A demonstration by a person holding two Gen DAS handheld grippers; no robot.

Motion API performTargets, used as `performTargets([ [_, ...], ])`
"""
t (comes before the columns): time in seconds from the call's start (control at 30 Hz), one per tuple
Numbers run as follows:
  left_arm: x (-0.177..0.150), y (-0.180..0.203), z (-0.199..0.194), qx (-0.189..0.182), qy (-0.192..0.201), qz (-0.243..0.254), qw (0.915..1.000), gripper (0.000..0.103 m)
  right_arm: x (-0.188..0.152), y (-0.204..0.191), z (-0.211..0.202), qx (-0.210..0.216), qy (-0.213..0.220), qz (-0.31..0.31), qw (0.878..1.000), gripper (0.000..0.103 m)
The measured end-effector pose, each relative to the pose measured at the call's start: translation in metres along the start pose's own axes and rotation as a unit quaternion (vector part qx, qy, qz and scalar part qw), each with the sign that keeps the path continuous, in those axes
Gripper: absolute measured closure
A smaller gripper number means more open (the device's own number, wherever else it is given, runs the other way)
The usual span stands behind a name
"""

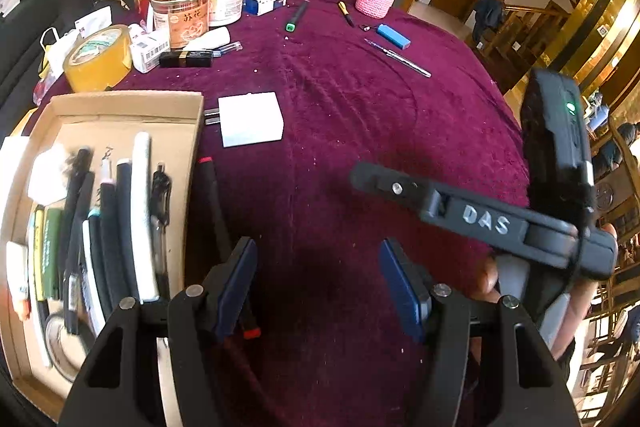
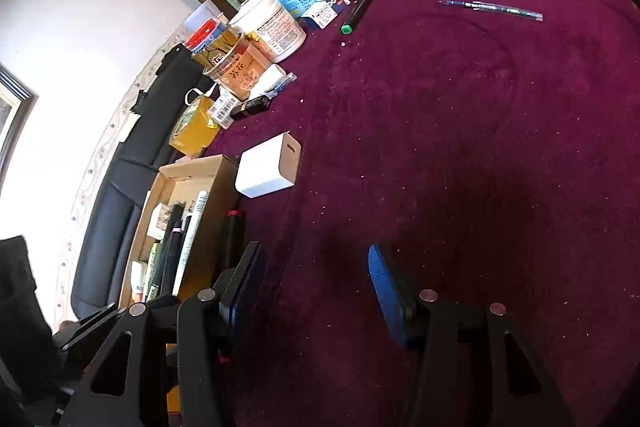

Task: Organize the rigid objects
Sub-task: 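Grasp a red-banded black marker with the left tool while the right tool grasps the white charger block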

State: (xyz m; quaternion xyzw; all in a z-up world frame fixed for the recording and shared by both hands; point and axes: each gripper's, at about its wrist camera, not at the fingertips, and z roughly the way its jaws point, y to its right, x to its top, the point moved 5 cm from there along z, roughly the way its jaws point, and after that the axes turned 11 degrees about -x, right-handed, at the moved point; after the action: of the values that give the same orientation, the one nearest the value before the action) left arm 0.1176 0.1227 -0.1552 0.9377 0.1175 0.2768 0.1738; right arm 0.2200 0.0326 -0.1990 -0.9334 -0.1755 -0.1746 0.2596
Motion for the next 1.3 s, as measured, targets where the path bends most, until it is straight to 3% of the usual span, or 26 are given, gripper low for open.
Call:
performTargets([
  [0.13,0.003,-0.012,0.008,0.020,-0.011,-0.018,0.9996,0.040,0.000,0.004,0.001,-0.002,-0.006,0.002,1.000,0.046],
  [0.4,-0.021,-0.032,0.026,0.031,-0.050,-0.074,0.9956,0.041,0.000,0.002,-0.003,0.005,0.000,0.003,1.000,0.045],
  [0.5,-0.025,-0.035,0.028,0.073,-0.047,-0.083,0.9928,0.042,0.001,0.001,-0.007,0.003,0.006,0.001,1.000,0.045],
  [0.6,-0.025,-0.037,0.033,0.111,-0.052,-0.086,0.9887,0.055,0.001,0.001,-0.007,0.004,0.008,0.001,1.000,0.045],
  [0.67,-0.024,-0.039,0.033,0.114,-0.053,-0.094,0.9876,0.056,0.001,0.002,-0.008,0.004,0.009,0.001,1.000,0.045],
  [0.8,-0.024,-0.048,0.032,0.120,-0.048,-0.099,0.9868,0.087,0.002,0.003,-0.009,0.001,0.009,0.003,1.000,0.045],
  [0.83,-0.024,-0.049,0.032,0.121,-0.049,-0.100,0.9865,0.087,0.002,0.003,-0.009,0.001,0.009,0.004,1.000,0.045],
  [0.97,-0.026,-0.048,0.030,0.114,-0.049,-0.097,0.9876,0.087,0.002,0.004,-0.009,0.000,0.011,0.002,1.000,0.045],
  [1.3,-0.045,-0.049,0.005,0.020,-0.032,-0.116,0.9926,0.087,-0.003,-0.008,0.001,0.022,0.002,-0.024,0.999,0.045],
])
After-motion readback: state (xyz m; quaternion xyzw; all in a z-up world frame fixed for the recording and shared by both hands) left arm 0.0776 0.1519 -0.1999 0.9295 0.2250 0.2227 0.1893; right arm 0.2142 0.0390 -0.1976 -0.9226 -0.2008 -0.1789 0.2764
